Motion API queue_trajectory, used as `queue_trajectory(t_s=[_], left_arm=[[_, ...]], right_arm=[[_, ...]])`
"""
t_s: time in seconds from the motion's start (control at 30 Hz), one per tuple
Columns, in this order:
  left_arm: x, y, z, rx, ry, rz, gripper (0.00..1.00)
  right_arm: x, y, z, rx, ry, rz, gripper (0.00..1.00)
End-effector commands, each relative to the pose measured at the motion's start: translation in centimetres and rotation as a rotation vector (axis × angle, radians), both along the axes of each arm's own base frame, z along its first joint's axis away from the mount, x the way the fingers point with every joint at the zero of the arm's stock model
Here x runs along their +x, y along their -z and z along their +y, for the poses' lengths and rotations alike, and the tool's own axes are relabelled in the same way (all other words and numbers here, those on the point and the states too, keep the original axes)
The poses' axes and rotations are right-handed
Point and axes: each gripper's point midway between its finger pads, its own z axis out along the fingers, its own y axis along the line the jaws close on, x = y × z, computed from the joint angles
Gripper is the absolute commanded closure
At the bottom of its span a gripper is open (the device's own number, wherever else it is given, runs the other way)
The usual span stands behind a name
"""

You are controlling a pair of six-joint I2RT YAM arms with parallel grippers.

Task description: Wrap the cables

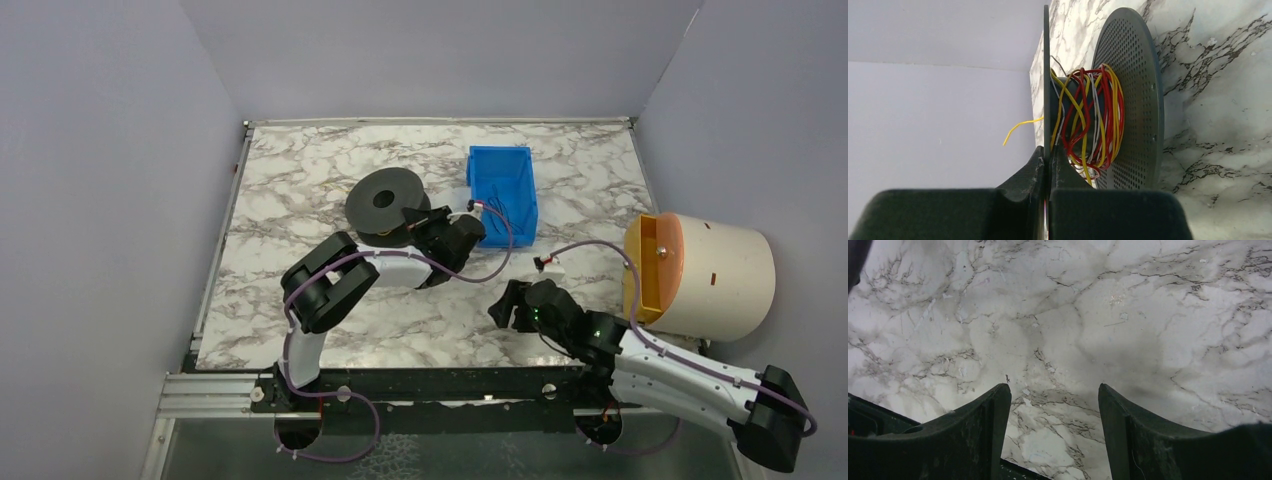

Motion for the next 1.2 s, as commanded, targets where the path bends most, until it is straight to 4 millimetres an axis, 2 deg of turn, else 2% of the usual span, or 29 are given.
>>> queue_trajectory(t_s=[0.0,0.07,0.4,0.83,1.17], left_arm=[[0.4,-0.2,-0.2,-0.028,-0.042,-0.046,1.0],[0.5,0.4,-0.2,-0.024,-0.042,-0.038,0.99],[0.3,2.2,-0.7,-0.054,-0.028,0.005,0.65],[-0.7,5.4,-1.6,-0.145,-0.013,0.125,0.41],[-1.9,5.9,-2.9,-0.304,-0.001,0.192,0.23]], right_arm=[[-0.5,0.6,-1.5,0.018,0.092,0.044,0.3],[-0.5,0.3,-1.6,0.027,0.105,0.042,0.29],[-0.5,-0.1,-2.1,0.033,0.139,0.044,0.27],[-0.7,-0.4,-2.0,0.04,0.129,0.051,0.27],[-0.7,-0.9,-2.2,0.044,0.138,0.05,0.26]])
